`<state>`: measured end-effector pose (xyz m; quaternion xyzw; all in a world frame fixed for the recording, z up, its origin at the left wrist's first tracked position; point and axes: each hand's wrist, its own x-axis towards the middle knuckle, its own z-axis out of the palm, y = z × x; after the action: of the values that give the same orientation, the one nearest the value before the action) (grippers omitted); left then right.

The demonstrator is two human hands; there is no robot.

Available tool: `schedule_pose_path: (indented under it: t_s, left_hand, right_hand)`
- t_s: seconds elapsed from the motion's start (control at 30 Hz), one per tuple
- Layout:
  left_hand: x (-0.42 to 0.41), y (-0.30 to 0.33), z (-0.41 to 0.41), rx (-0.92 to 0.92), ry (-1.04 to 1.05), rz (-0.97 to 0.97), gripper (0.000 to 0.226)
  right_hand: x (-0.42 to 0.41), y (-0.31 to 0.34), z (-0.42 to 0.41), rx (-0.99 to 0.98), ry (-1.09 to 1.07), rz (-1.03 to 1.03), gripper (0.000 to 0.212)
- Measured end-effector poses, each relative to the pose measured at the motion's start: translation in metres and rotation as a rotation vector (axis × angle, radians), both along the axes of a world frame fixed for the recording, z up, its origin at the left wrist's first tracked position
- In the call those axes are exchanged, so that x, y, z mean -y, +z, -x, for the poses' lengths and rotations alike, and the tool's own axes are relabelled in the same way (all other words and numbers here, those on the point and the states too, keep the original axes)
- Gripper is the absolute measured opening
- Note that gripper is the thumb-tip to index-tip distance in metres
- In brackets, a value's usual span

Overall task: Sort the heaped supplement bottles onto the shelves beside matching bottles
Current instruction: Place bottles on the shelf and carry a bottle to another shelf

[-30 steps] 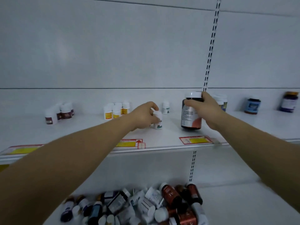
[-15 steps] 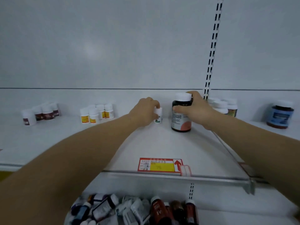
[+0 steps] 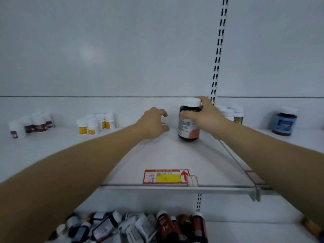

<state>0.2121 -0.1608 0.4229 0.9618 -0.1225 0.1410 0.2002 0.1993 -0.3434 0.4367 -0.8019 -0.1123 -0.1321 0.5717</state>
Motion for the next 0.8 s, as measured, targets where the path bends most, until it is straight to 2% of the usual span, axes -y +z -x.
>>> schedule_pose_path:
  t_s: [0.13, 0.33, 0.47, 0.57, 0.63, 0.73, 0.8]
  left_hand:
    - [0.028, 0.013, 0.038, -0.284, -0.185, 0.318, 0.074]
    - [0.101, 0.022, 0.089, -0.378, -0.445, 0.528, 0.077]
    - [0.191, 0.020, 0.131, -0.393, -0.613, 0.627, 0.067]
    - [0.278, 0.012, 0.165, -0.458, -0.745, 0.755, 0.052]
    - [0.340, 0.006, 0.188, -0.572, -0.829, 0.848, 0.047]
    - [0.435, -0.004, 0.226, -0.777, -0.948, 0.955, 0.037]
    - [0.499, -0.011, 0.252, -0.867, -1.027, 0.971, 0.033]
  right_hand:
    - [0.012, 0.016, 0.033, 0.020, -0.091, -0.160, 0.048]
    - [0.076, 0.030, 0.102, 0.073, -0.212, -0.220, 0.035]
    - [0.150, 0.036, 0.158, 0.111, -0.307, -0.253, 0.024]
    - [0.226, 0.034, 0.203, 0.126, -0.418, -0.279, 0.027]
    - [0.284, 0.032, 0.239, 0.085, -0.467, -0.283, 0.028]
    - [0.379, 0.027, 0.296, 0.015, -0.535, -0.288, 0.010]
    - [0.439, 0.023, 0.331, 0.006, -0.608, -0.260, 0.005]
